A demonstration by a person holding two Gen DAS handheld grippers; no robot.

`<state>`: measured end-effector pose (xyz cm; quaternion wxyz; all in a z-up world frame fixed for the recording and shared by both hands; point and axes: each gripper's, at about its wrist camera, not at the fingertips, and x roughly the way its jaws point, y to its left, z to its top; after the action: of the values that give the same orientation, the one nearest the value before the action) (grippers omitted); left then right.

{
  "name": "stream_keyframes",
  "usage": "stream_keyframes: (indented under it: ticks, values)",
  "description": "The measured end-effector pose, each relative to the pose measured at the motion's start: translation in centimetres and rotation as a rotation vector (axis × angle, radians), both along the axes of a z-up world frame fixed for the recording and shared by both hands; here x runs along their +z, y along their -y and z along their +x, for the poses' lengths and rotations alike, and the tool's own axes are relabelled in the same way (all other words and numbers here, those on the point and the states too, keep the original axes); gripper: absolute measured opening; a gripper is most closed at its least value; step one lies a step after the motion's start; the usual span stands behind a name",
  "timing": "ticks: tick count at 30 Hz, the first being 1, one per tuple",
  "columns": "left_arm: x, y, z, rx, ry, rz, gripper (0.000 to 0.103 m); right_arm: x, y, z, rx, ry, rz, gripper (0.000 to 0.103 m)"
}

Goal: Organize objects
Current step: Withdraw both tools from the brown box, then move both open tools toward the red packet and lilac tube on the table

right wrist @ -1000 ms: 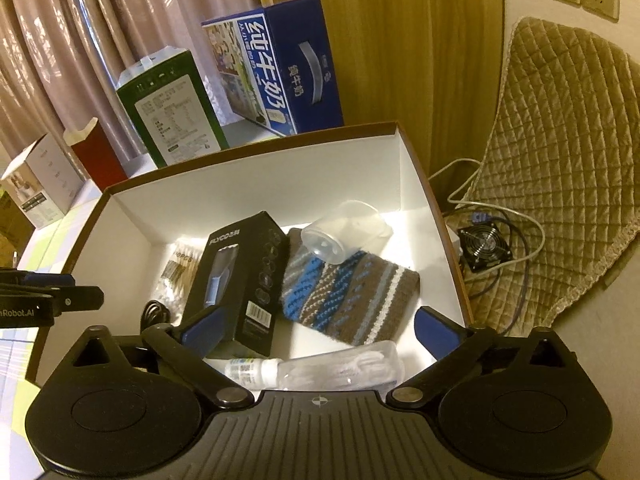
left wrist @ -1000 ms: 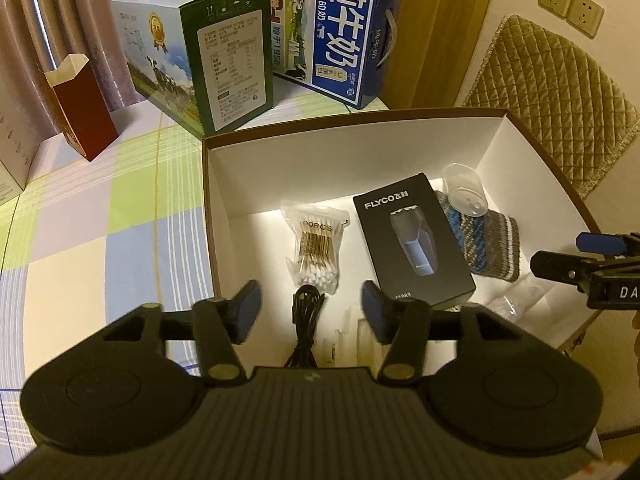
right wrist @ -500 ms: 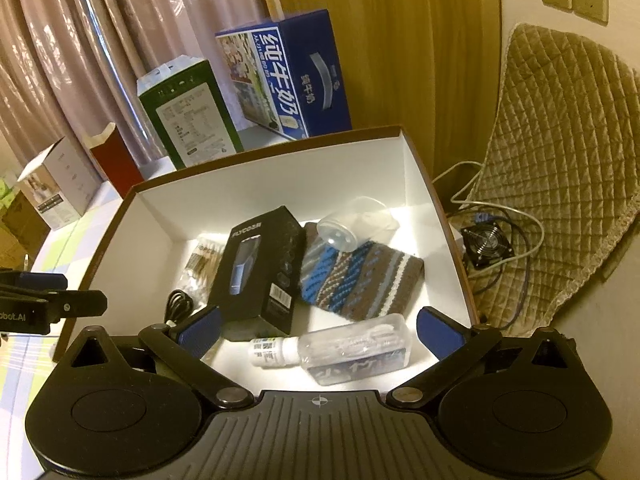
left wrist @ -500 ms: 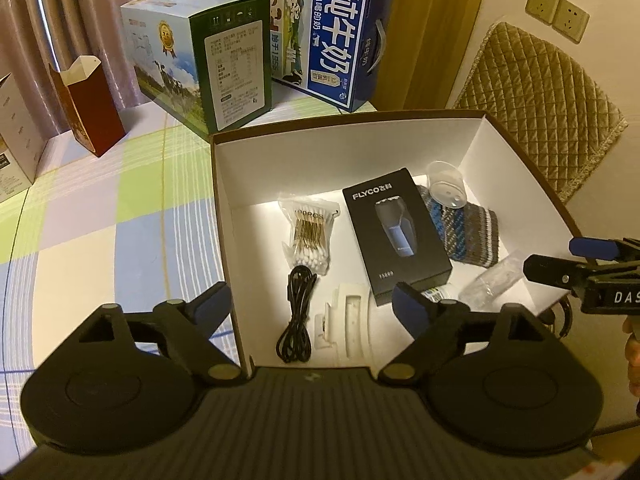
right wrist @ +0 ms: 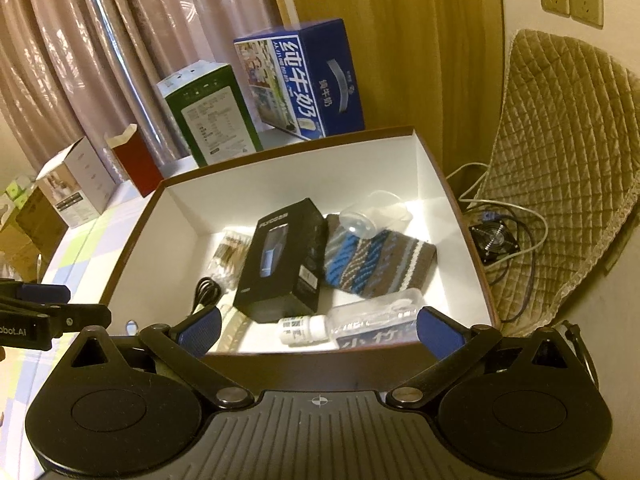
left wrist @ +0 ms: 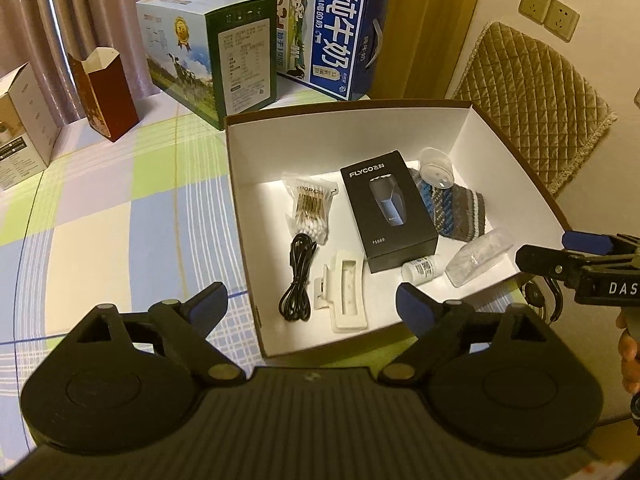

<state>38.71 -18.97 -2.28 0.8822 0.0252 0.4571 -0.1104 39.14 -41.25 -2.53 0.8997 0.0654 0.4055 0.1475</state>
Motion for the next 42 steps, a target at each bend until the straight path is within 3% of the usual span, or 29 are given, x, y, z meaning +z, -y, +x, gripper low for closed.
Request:
stream_keyframes:
  ticks: [17, 42]
  values:
    - [0.3, -3.2, -5.5, 0.017, -0.006, -0.024, 0.089, 0.7, -2.5, -5.2, 0.012, 0.006, 0.005, 0.101]
    - [-0.8, -14.2, -13.6, 0.153, -0.055, -0.026, 0.089, -1.2, -14.2, -11.6, 0.198, -0.056, 0.000, 0.101]
